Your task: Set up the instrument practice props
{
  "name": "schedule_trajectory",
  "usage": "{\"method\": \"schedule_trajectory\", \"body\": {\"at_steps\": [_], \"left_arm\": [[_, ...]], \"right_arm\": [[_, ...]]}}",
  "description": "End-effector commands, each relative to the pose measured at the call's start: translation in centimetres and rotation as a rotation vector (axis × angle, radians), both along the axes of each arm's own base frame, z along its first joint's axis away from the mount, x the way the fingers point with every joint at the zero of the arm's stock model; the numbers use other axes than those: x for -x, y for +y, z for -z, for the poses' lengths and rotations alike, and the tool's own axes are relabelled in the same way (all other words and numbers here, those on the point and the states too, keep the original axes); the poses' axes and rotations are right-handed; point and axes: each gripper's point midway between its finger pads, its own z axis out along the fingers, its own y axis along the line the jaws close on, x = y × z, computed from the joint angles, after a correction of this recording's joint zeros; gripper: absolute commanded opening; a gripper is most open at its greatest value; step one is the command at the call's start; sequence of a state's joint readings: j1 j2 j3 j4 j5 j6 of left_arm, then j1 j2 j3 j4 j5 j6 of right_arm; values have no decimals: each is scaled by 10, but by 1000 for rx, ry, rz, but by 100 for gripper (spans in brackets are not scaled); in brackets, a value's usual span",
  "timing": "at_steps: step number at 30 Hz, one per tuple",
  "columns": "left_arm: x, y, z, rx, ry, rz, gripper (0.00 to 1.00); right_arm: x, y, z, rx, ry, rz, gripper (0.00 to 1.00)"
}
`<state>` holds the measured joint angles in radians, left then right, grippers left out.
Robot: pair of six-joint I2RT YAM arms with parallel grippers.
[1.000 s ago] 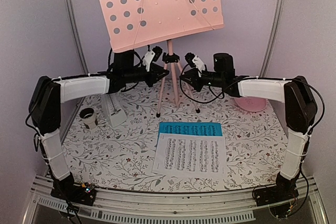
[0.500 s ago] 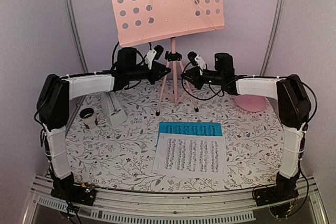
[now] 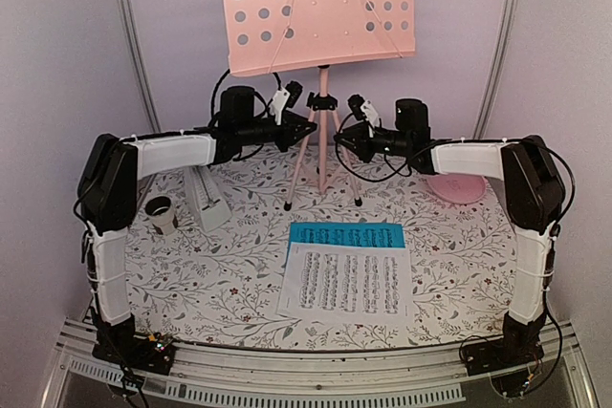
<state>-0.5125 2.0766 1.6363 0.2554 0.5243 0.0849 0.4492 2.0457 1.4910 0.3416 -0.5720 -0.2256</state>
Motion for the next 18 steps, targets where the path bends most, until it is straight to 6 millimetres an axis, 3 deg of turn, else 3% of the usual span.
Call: {"method": "schedule_trajectory", "body": {"at_steps": [1,10,15,18], "left_arm": [[-60,70,-7,-18,-32,-238,14],[-65,65,-1,-31,-12,-217,21],[-62,64,-1,-33,-8,-203,28],[-59,62,-2,-31,-8,-186,34]], "right_arm": [[-70,-113,14,35,-1,318,0],[-69,-104,8,12,2,268,8],[-66,-102,7,7,3,245,22],[-64,-100,4,3,1,233,24]]}}
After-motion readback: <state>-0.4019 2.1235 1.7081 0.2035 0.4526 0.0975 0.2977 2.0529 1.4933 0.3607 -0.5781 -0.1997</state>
